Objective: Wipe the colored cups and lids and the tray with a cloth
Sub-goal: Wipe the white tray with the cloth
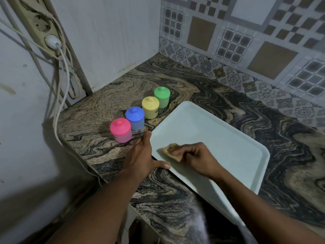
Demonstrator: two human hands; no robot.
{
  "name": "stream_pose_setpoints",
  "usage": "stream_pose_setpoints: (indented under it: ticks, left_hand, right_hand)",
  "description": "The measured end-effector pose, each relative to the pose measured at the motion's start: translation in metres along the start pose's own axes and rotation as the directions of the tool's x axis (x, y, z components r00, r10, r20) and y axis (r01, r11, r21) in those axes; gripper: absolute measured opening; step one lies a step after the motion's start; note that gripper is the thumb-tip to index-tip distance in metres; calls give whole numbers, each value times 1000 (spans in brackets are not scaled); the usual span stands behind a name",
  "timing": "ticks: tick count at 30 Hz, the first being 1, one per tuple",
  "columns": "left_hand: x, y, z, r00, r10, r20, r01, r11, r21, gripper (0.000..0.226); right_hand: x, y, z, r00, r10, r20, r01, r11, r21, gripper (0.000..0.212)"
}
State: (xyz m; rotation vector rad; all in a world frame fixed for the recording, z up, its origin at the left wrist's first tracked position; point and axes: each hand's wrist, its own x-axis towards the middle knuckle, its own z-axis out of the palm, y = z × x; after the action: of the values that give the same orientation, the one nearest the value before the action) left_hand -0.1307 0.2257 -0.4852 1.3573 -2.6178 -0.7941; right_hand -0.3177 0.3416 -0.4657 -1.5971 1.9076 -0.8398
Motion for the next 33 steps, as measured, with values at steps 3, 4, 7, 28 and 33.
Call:
stream_pose_setpoints:
  ticks: [3,4,7,28,33]
  left_hand:
    - [1,2,-2,1000,-14,21,14,1000,28,146]
    - [1,3,-2,1000,-15,24,14,999,32,146]
    - [2,5,-4,999,-27,18,26,998,50,143]
    - [1,10,-3,998,-48,28,45,995,92,139]
    - [-1,12,-4,998,-54,24,49,987,155,134]
  right_hand:
    - [26,34,-65,898,265,-351,-266,963,46,54]
    - [33,46,-84,859,300,-415,-337,941,-17,53]
    - [35,63,-97,917,263,-300,-347,897,-275,35]
    - [-50,91,-122,909,265,-322,-360,888,-286,33]
    - [-89,83,-65,889,350,-296,-425,871,-246,47]
